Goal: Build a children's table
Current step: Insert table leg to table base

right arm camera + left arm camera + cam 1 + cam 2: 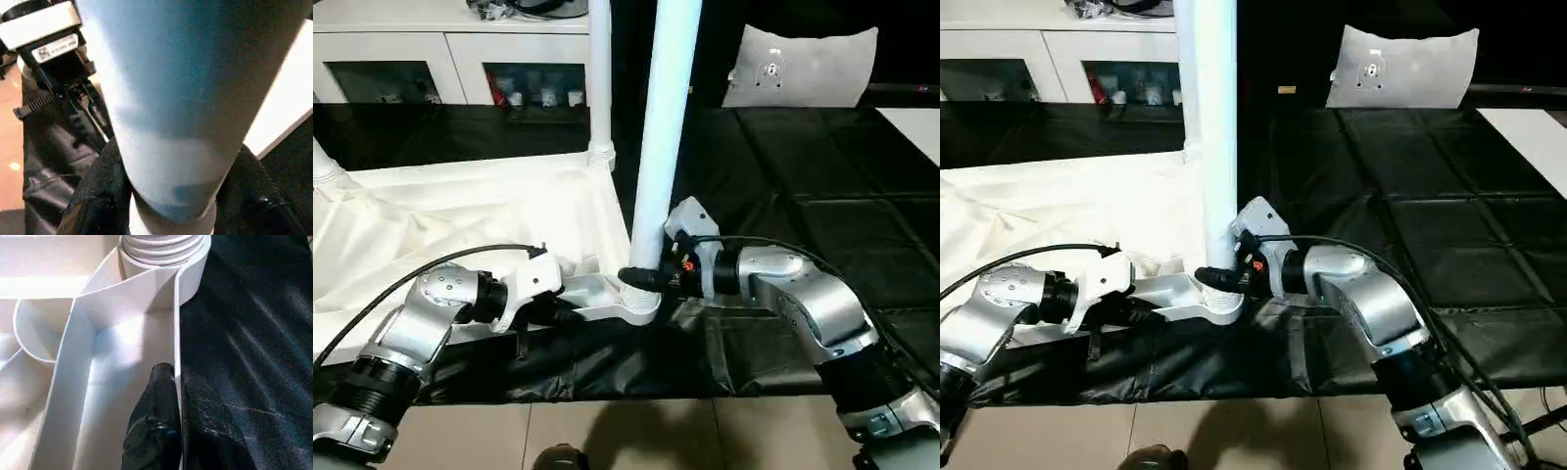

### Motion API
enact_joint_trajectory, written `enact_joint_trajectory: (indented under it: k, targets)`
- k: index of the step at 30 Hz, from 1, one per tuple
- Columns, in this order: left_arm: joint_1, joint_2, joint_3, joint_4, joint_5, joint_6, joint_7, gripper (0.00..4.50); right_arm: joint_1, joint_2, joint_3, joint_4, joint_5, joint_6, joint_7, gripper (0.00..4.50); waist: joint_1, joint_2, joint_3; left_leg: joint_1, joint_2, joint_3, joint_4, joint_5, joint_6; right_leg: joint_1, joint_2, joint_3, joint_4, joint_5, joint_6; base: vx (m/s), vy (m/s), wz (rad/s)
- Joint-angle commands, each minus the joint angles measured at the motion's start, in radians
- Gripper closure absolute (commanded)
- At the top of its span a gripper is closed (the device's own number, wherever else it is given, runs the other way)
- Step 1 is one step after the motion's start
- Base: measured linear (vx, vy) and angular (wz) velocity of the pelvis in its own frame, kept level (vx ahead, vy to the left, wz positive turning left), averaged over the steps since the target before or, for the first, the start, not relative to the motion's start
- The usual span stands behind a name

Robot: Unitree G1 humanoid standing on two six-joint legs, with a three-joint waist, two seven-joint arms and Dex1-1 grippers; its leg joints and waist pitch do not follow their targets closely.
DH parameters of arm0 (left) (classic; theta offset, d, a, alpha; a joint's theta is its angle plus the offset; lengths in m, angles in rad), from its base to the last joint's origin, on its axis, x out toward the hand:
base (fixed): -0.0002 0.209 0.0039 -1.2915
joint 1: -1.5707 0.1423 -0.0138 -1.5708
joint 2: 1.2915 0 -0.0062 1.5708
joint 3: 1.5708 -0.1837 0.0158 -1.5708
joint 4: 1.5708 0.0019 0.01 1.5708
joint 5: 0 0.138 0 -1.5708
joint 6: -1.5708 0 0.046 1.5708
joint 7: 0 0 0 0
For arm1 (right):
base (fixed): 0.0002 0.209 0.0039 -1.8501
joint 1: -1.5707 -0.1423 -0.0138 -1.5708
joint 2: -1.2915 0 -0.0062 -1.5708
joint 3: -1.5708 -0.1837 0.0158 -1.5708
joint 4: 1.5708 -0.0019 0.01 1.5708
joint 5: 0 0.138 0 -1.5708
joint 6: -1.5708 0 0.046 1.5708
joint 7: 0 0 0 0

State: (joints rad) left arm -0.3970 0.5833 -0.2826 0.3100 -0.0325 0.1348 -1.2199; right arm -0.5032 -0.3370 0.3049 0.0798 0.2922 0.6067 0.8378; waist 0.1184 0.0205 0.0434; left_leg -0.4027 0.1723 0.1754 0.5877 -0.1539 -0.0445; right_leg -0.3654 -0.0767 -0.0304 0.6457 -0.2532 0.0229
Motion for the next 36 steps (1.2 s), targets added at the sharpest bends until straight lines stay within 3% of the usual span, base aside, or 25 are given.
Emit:
enact_joint_trajectory:
  k: [1,2,5,6,8,9,11,12,16,19,24,25,28,29,30,31,34,36]
  targets:
    - [-0.011,-0.037,0.018,-0.065,-0.060,-0.020,-0.010,4.50,0.035,0.017,-0.007,0.094,0.028,0.059,-0.008,2.61,0.000,-0.004,-0.055,0.035,0.056,-0.019,-0.078,-0.251,-0.022,0.010,-0.071,0.036,-0.078,-0.067,-0.216,0.000,0.000,0.00]
    - [-0.012,-0.039,0.020,-0.065,-0.061,-0.018,-0.008,4.50,0.035,0.023,-0.017,0.101,0.037,0.062,-0.012,2.61,0.001,0.002,-0.057,0.039,0.056,-0.020,-0.079,-0.269,-0.029,0.009,-0.072,0.036,-0.079,-0.081,-0.220,0.000,0.000,0.00]
    - [-0.015,-0.040,0.025,-0.058,-0.059,-0.020,0.000,4.50,0.054,0.024,-0.047,0.127,0.054,0.061,-0.017,2.62,0.003,0.000,-0.060,0.038,0.057,-0.020,-0.078,-0.254,-0.033,0.012,-0.070,0.034,-0.075,-0.043,-0.226,0.000,0.000,0.00]
    - [-0.016,-0.039,0.025,-0.057,-0.057,-0.021,0.001,4.50,0.065,0.021,-0.051,0.130,0.054,0.057,-0.017,2.62,0.006,0.007,-0.061,0.037,0.055,-0.019,-0.077,-0.244,-0.033,0.012,-0.069,0.034,-0.075,-0.017,-0.224,0.000,0.000,0.00]
    - [-0.017,-0.038,0.025,-0.054,-0.055,-0.022,0.002,4.50,0.089,0.013,-0.060,0.133,0.049,0.049,-0.016,2.62,0.011,0.004,-0.063,0.036,0.055,-0.019,-0.074,-0.224,-0.026,0.015,-0.070,0.033,-0.071,0.021,-0.224,0.000,0.000,0.00]
    - [-0.019,-0.037,0.025,-0.052,-0.055,-0.022,0.002,4.50,0.103,0.011,-0.062,0.129,0.043,0.043,-0.015,2.62,0.013,0.012,-0.065,0.036,0.054,-0.021,-0.072,-0.216,-0.025,0.015,-0.069,0.032,-0.069,0.034,-0.225,0.000,0.000,0.00]
    - [-0.022,-0.036,0.026,-0.050,-0.056,-0.022,0.001,4.50,0.134,0.001,-0.053,0.104,0.027,0.023,-0.015,2.62,0.016,0.007,-0.065,0.037,0.055,-0.019,-0.073,-0.220,-0.023,0.015,-0.069,0.032,-0.071,0.036,-0.220,0.000,0.000,0.00]
    - [-0.023,-0.037,0.026,-0.049,-0.055,-0.021,0.000,4.50,0.143,-0.002,-0.050,0.098,0.021,0.014,-0.015,2.62,0.021,0.016,-0.065,0.037,0.055,-0.021,-0.073,-0.223,-0.026,0.015,-0.070,0.032,-0.070,0.031,-0.215,0.000,0.000,0.00]
    - [-0.034,-0.034,0.022,-0.039,-0.045,-0.033,-0.001,4.50,0.193,-0.047,0.022,0.042,-0.068,-0.082,-0.034,2.62,0.023,0.014,-0.064,0.037,0.056,-0.021,-0.075,-0.239,-0.035,0.015,-0.069,0.033,-0.073,0.023,-0.200,0.000,0.000,0.00]
    - [-0.039,-0.029,0.017,-0.035,-0.036,-0.041,-0.006,4.50,0.191,-0.049,0.038,0.039,-0.083,-0.093,-0.036,2.62,0.020,0.014,-0.060,0.038,0.056,-0.023,-0.078,-0.276,-0.042,0.012,-0.069,0.035,-0.079,-0.036,-0.195,0.000,0.000,0.00]
    - [-0.044,-0.024,0.006,-0.034,-0.026,-0.053,-0.020,4.50,0.155,-0.032,0.061,0.076,-0.104,-0.108,-0.032,2.62,0.015,0.013,-0.054,0.041,0.057,-0.025,-0.085,-0.331,-0.055,0.007,-0.070,0.037,-0.083,-0.104,-0.198,0.000,0.000,0.00]
    - [-0.044,-0.025,0.001,-0.037,-0.026,-0.057,-0.028,4.50,0.126,-0.025,0.088,0.108,-0.123,-0.122,-0.014,2.62,0.014,0.014,-0.054,0.042,0.057,-0.025,-0.085,-0.338,-0.057,0.006,-0.070,0.037,-0.084,-0.112,-0.197,0.000,0.000,0.00]
    - [-0.044,-0.028,-0.004,-0.045,-0.029,-0.060,-0.038,4.50,0.102,-0.017,0.112,0.140,-0.132,-0.135,0.012,2.62,0.008,0.012,-0.047,0.042,0.058,-0.026,-0.088,-0.357,-0.058,0.003,-0.071,0.039,-0.087,-0.138,-0.197,0.000,0.000,0.00]
    - [-0.045,-0.030,-0.006,-0.047,-0.030,-0.060,-0.041,4.50,0.098,-0.015,0.117,0.148,-0.131,-0.138,0.021,2.62,0.004,0.007,-0.042,0.037,0.057,-0.027,-0.089,-0.358,-0.054,0.003,-0.071,0.040,-0.087,-0.140,-0.196,0.000,0.000,0.00]
    - [-0.048,-0.032,-0.007,-0.046,-0.031,-0.062,-0.043,4.50,0.098,-0.015,0.124,0.153,-0.128,-0.139,0.036,2.62,0.001,0.010,-0.040,0.038,0.058,-0.027,-0.091,-0.358,-0.054,0.001,-0.070,0.039,-0.089,-0.140,-0.193,0.000,0.000,0.00]
    - [-0.054,-0.034,-0.007,-0.040,-0.032,-0.064,-0.047,4.50,0.102,-0.020,0.134,0.150,-0.126,-0.138,0.055,2.62,-0.004,0.005,-0.037,0.037,0.057,-0.026,-0.092,-0.363,-0.051,0.001,-0.069,0.040,-0.090,-0.142,-0.193,0.000,0.000,0.00]
    - [-0.071,-0.038,-0.006,-0.021,-0.032,-0.071,-0.051,4.50,0.114,-0.030,0.148,0.136,-0.122,-0.133,0.078,2.62,-0.007,0.006,-0.034,0.042,0.058,-0.026,-0.093,-0.378,-0.048,-0.002,-0.070,0.041,-0.094,-0.170,-0.192,0.000,0.000,0.00]
    - [-0.150,-0.063,0.008,0.061,-0.039,-0.089,-0.053,4.50,0.161,-0.055,0.173,0.078,-0.104,-0.112,0.114,2.62,-0.002,0.009,-0.026,0.048,0.059,-0.025,-0.095,-0.401,-0.052,-0.009,-0.069,0.045,-0.102,-0.194,-0.181,0.000,0.000,0.00]
